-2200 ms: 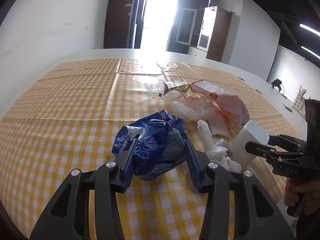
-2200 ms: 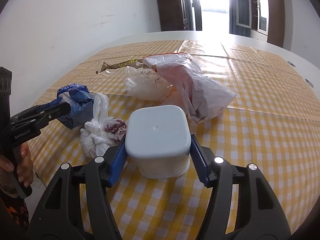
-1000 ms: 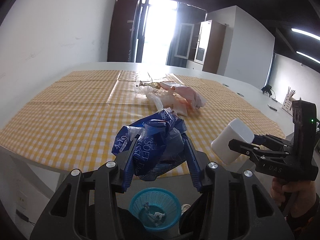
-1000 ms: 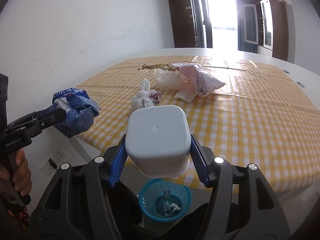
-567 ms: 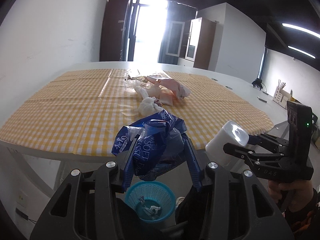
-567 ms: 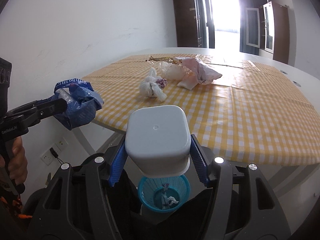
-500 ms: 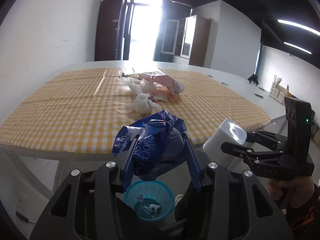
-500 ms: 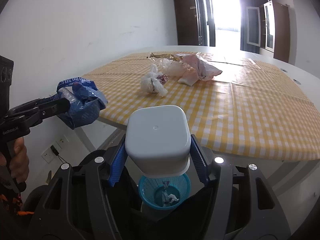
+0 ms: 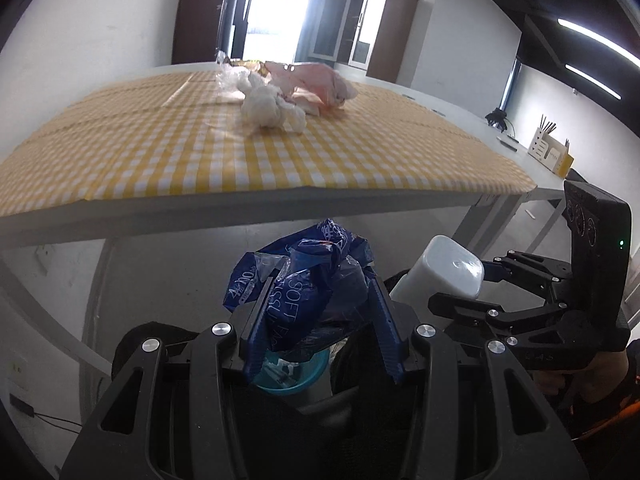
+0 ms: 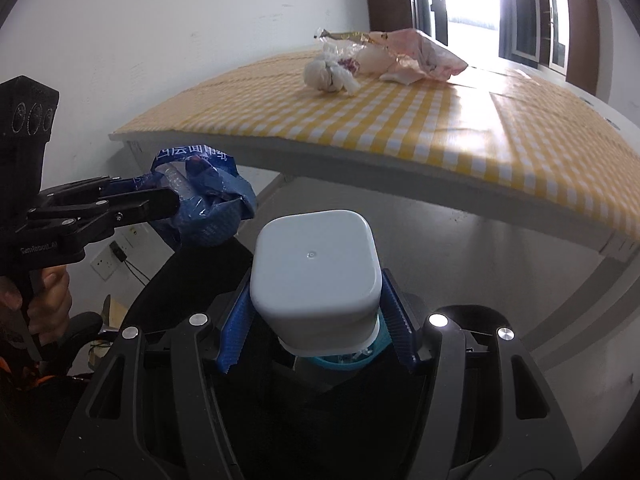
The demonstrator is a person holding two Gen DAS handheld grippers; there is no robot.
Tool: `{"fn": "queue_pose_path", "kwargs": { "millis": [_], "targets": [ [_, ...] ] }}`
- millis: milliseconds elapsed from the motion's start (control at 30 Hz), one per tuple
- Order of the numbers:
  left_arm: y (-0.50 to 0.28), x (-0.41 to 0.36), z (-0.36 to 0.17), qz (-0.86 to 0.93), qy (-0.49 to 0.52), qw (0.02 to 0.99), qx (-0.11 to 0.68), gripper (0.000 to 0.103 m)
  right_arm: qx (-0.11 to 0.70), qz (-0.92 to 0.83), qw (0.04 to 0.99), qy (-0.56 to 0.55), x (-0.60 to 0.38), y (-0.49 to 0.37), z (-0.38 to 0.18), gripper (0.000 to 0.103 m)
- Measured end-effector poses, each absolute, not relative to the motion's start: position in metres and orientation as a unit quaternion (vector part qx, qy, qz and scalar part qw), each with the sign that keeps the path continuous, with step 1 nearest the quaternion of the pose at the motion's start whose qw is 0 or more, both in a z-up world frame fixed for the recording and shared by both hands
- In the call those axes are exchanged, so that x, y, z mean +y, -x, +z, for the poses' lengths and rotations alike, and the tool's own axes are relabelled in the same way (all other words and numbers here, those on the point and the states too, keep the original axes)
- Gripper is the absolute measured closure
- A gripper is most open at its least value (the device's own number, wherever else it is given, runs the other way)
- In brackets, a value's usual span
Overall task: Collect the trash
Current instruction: 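Carry the blue bag and white tub down over the blue wastebasket with both grippers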
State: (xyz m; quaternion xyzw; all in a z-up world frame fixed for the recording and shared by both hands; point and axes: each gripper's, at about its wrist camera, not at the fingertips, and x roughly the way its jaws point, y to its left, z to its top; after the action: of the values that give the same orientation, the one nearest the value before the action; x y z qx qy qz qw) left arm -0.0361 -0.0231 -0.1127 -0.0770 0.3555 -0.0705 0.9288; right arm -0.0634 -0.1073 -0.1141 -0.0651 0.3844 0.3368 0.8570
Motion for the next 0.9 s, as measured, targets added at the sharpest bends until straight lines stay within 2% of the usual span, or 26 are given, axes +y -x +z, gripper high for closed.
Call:
{"fn": "queue_pose_path", "kwargs": {
  "millis": [433, 900],
  "targets": [
    [-0.009, -0.005, -0.202, -0.053, 0.109, 0.899, 0.420, 0.057, 0.473, 0.304, 0.824, 0.067, -0.091, 0.023, -0.191, 0.046],
    [-0.071, 0.016, -0.269, -0.023, 0.144, 0.872, 0.467, 0.057, 0.555, 0.270, 0.783, 0.077, -0.053, -0.036, -0.262, 0.046]
  ]
}}
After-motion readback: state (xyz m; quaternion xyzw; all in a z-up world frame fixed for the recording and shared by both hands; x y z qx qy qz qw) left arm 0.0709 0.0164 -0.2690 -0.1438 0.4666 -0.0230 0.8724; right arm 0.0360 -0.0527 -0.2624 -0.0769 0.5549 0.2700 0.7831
